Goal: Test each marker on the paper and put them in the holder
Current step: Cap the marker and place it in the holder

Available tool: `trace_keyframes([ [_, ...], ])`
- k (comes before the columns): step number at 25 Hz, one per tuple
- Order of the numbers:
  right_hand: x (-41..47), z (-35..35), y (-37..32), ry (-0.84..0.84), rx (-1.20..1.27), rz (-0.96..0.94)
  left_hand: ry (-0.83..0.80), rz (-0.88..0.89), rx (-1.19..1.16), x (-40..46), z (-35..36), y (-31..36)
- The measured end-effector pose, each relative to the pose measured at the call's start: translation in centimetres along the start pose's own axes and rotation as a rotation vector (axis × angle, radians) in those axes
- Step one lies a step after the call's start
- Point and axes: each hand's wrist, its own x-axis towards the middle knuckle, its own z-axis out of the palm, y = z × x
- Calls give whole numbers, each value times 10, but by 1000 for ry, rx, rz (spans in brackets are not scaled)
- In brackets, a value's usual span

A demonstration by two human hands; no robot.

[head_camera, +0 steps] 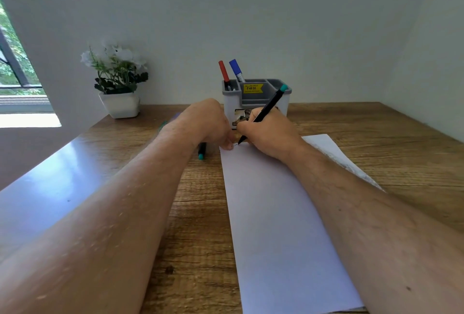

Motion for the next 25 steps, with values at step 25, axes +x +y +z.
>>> trace_keyframes([
  [25, 4, 5, 6, 36, -8, -22, -7, 10, 30, 7, 4, -2],
])
